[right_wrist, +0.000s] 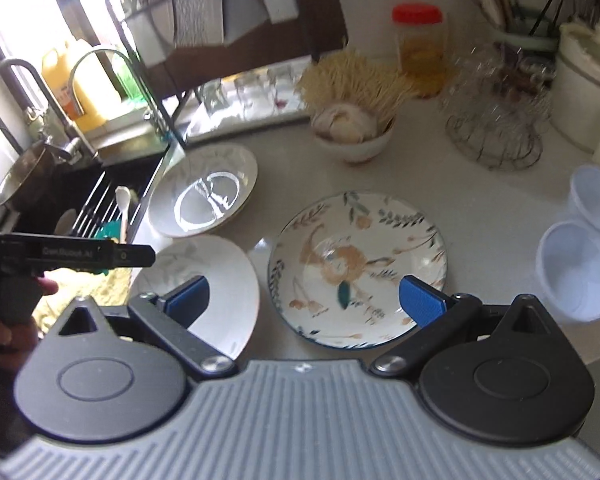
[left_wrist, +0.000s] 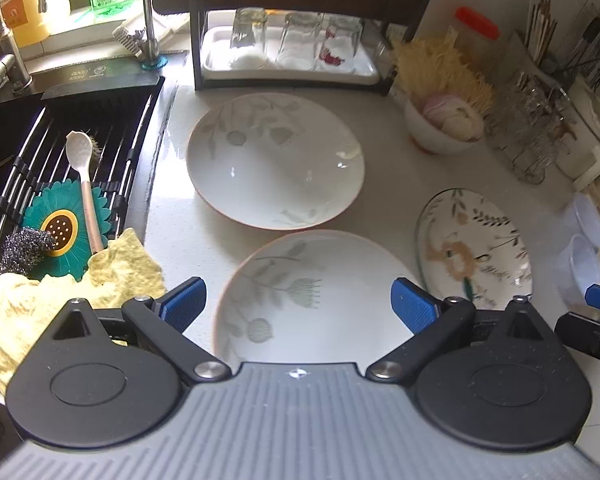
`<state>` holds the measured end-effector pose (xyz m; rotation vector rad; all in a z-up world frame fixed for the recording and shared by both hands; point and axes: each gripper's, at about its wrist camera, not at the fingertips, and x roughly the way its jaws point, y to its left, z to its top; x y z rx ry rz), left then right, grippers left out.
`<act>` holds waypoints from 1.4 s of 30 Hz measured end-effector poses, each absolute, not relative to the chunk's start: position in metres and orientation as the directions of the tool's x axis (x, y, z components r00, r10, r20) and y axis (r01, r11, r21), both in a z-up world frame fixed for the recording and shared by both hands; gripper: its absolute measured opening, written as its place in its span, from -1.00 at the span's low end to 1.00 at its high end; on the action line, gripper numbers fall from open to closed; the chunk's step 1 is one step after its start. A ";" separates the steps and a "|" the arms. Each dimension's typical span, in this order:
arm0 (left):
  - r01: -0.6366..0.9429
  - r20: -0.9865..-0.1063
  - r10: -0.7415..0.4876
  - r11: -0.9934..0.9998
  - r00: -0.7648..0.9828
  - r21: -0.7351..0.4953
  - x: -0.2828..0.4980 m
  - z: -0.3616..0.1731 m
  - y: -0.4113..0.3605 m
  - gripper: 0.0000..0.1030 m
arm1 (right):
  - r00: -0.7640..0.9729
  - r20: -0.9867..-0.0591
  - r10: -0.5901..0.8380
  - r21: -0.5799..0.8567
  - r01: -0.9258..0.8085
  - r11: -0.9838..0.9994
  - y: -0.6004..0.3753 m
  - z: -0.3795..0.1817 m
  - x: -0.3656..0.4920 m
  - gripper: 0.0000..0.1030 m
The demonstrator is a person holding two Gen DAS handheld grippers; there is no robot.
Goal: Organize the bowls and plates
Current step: 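Lower both grippers onto the leaf-pattern bowl rim and close them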
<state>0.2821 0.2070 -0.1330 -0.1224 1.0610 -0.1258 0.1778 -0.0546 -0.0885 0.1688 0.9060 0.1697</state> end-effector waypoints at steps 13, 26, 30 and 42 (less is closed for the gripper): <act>0.121 -0.901 -0.212 0.976 0.379 -0.179 0.309 -0.189 0.238 0.94 | 0.464 -0.849 0.253 0.295 0.020 0.955 -0.022 -0.130 0.183 0.88; 0.165 -0.904 -0.285 0.956 0.318 -0.243 0.326 -0.218 0.248 0.30 | 0.426 -0.853 0.301 0.346 0.031 0.938 -0.002 -0.160 0.206 0.40; 0.185 -0.902 -0.300 0.950 0.310 -0.252 0.330 -0.218 0.248 0.09 | 0.401 -0.864 0.304 0.346 0.035 0.938 0.002 -0.167 0.213 0.07; 0.205 -0.894 -0.350 0.932 0.280 -0.301 0.330 -0.217 0.254 -0.50 | 0.355 -0.887 0.295 0.355 0.118 0.927 0.002 -0.184 0.219 -0.54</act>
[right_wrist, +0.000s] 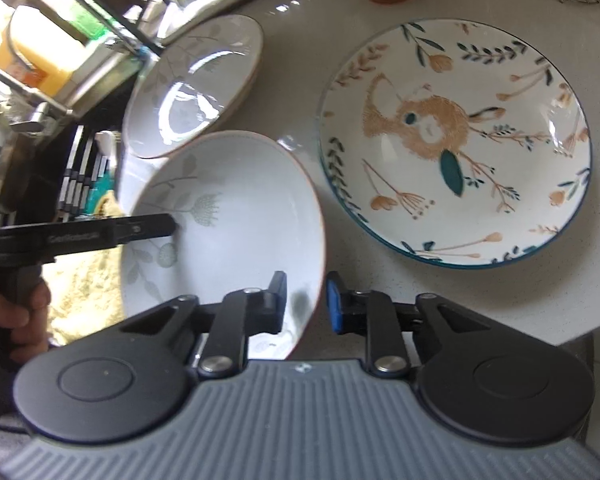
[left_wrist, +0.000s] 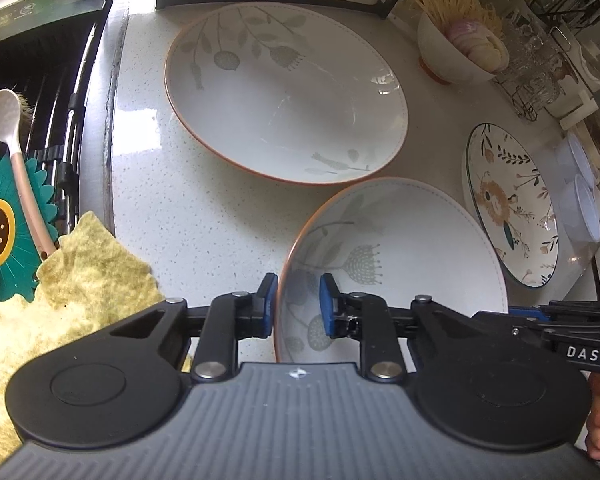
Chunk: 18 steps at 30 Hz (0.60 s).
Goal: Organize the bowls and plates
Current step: 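Lower both grippers onto the leaf-pattern bowl rim and close them, then lift the bowl with both grippers and lower it onto the rabbit-pattern plate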
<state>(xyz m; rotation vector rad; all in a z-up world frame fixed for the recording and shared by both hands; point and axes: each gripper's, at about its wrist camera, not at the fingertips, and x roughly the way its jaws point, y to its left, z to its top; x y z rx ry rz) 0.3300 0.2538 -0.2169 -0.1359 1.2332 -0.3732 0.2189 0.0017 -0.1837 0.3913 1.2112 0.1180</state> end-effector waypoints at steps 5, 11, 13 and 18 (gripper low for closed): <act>0.213 -0.889 -0.353 0.930 0.292 -0.300 0.329 -0.214 0.257 -0.59 | 0.365 -0.881 0.302 0.370 0.132 0.920 0.003 -0.186 0.220 -0.64; 0.216 -0.887 -0.359 0.928 0.289 -0.305 0.328 -0.213 0.261 -0.61 | 0.374 -0.874 0.311 0.392 0.163 0.906 0.002 -0.188 0.220 -0.66; 0.216 -0.887 -0.362 0.926 0.285 -0.309 0.328 -0.212 0.263 -0.61 | 0.375 -0.874 0.311 0.393 0.167 0.904 0.002 -0.187 0.220 -0.66; 0.222 -0.879 -0.386 0.917 0.278 -0.332 0.327 -0.206 0.267 -0.62 | 0.392 -0.869 0.302 0.386 0.156 0.909 0.002 -0.176 0.220 -0.66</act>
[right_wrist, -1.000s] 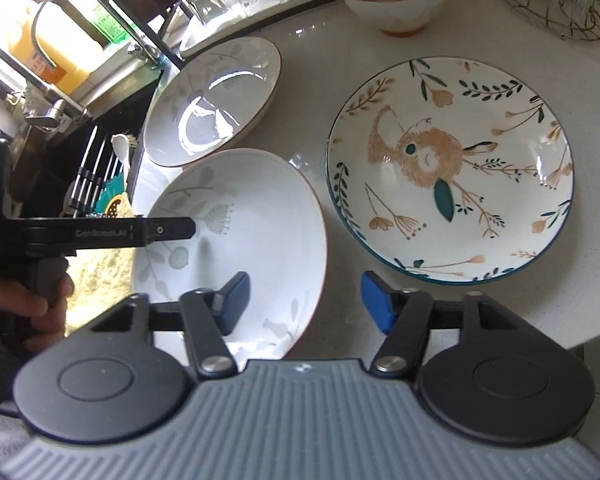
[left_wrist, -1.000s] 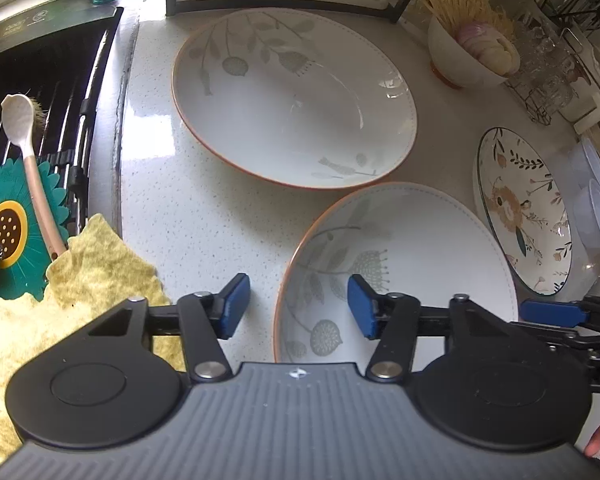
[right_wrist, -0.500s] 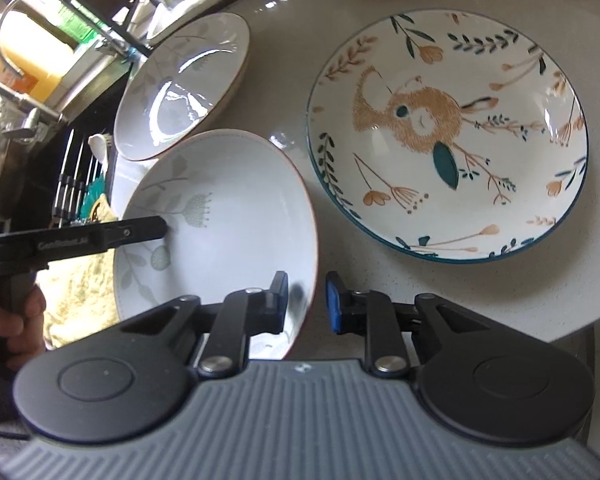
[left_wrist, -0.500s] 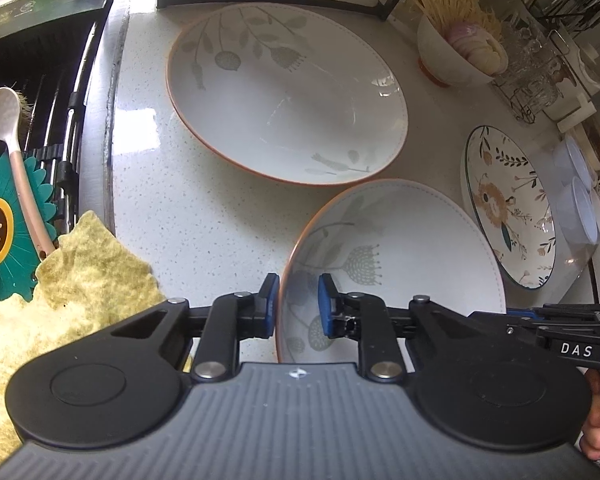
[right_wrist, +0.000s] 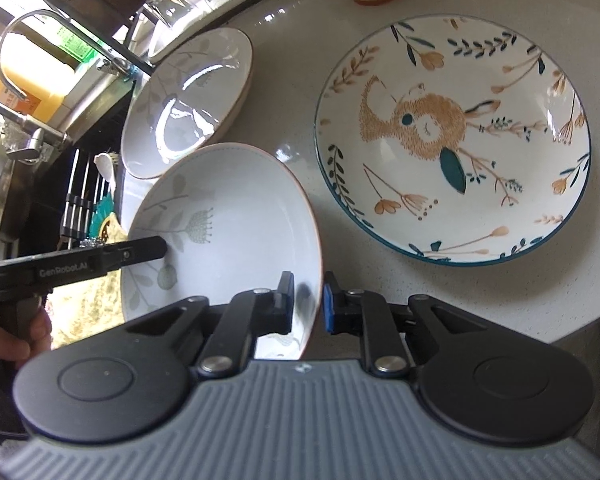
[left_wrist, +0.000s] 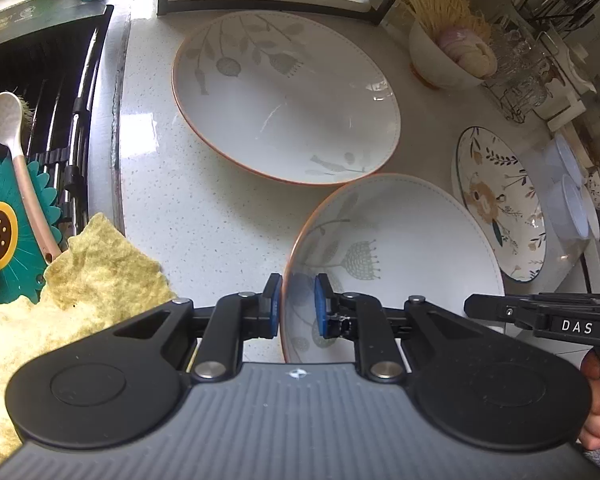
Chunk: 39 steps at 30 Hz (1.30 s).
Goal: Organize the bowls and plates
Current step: 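Lift the bowl with both grippers and lower it onto the rabbit-pattern plate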
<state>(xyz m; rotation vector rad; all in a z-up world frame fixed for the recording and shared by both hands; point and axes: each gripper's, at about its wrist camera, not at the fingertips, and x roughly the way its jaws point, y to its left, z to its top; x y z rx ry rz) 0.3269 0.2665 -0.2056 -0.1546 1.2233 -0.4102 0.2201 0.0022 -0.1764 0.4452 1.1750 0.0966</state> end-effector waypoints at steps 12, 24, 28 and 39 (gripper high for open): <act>0.271 -0.848 -0.451 0.884 0.277 -0.381 0.332 -0.178 0.254 -0.65 | 0.456 -0.858 0.235 0.346 0.176 0.922 -0.011 -0.142 0.217 -0.67; 0.391 -0.815 -0.506 0.836 0.280 -0.385 0.354 -0.146 0.208 -0.66 | 0.545 -0.825 0.149 0.365 0.312 0.877 -0.046 -0.120 0.206 -0.69; 0.393 -0.799 -0.534 0.822 0.277 -0.412 0.364 -0.135 0.196 -0.66 | 0.569 -0.812 0.131 0.376 0.339 0.862 -0.059 -0.114 0.204 -0.69; 0.424 -0.831 -0.503 0.823 0.238 -0.377 0.386 -0.145 0.139 -0.67 | 0.570 -0.818 0.078 0.349 0.384 0.855 -0.099 -0.121 0.211 -0.69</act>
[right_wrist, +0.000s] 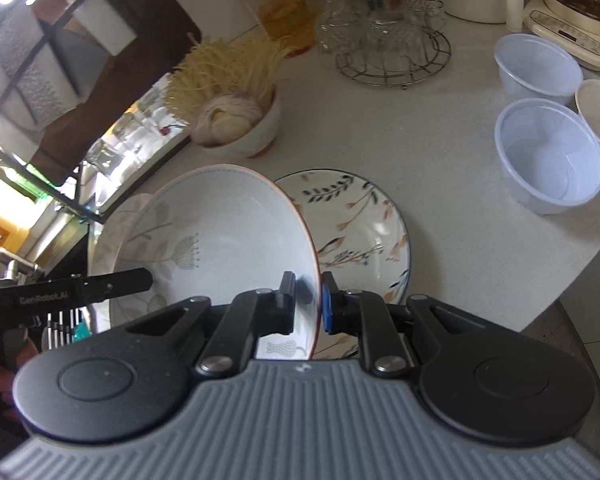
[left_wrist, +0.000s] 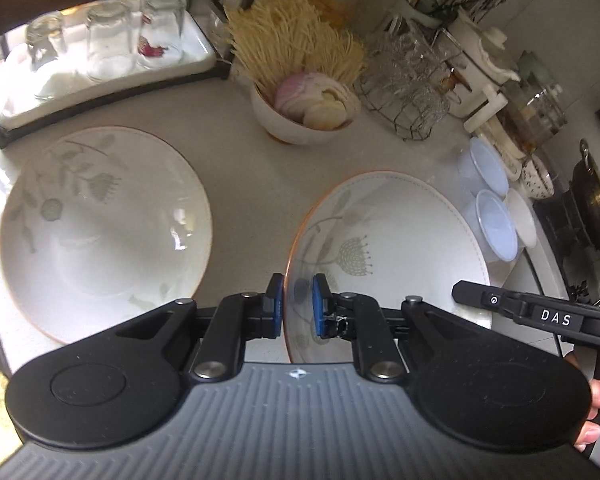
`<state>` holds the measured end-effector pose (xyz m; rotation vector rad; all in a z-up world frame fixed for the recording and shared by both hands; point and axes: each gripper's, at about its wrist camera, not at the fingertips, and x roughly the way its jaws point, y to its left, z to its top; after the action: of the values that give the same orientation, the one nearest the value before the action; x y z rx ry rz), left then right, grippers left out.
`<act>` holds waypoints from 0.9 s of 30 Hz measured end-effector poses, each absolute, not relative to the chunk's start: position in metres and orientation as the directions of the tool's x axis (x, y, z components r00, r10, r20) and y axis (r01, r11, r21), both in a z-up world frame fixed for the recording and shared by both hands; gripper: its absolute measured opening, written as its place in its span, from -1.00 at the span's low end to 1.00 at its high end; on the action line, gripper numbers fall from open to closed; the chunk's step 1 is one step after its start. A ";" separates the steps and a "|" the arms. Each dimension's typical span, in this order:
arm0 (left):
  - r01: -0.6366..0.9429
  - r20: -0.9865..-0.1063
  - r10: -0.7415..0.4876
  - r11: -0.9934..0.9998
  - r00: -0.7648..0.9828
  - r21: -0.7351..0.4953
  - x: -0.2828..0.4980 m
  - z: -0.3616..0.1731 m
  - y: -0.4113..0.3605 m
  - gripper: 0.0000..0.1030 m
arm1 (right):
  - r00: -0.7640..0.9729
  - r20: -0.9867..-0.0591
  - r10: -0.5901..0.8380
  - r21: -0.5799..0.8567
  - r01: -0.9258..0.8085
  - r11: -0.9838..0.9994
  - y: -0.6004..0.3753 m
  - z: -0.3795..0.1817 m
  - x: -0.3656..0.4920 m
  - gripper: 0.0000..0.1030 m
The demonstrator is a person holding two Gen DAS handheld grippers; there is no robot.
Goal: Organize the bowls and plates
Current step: 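Lift the bowl with both grippers and lower it onto the rabbit-pattern plate, then open both grippers to release the bowl and raise them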
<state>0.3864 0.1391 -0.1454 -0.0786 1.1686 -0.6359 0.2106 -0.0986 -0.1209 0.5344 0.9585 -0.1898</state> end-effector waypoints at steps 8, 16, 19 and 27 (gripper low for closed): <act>0.382 -0.866 -0.466 0.845 0.180 -0.375 0.398 -0.171 0.106 -0.67 | 0.533 -0.845 0.054 0.292 0.374 0.880 -0.123 -0.134 0.229 -0.69; 0.329 -0.894 -0.421 0.875 0.155 -0.355 0.405 -0.188 0.084 -0.66 | 0.498 -0.865 0.064 0.260 0.335 0.905 -0.142 -0.153 0.242 -0.68; 0.327 -0.902 -0.406 0.881 0.146 -0.343 0.407 -0.190 0.076 -0.66 | 0.489 -0.870 0.062 0.250 0.330 0.910 -0.146 -0.158 0.246 -0.66; 0.297 -0.915 -0.386 0.893 0.122 -0.337 0.416 -0.198 0.069 -0.66 | 0.493 -0.869 0.033 0.207 0.303 0.930 -0.146 -0.163 0.258 -0.64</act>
<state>0.4156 0.0694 -0.1978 -0.0785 1.3608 -0.4988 0.2576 -0.1464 -0.1625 0.3555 1.0478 -0.1678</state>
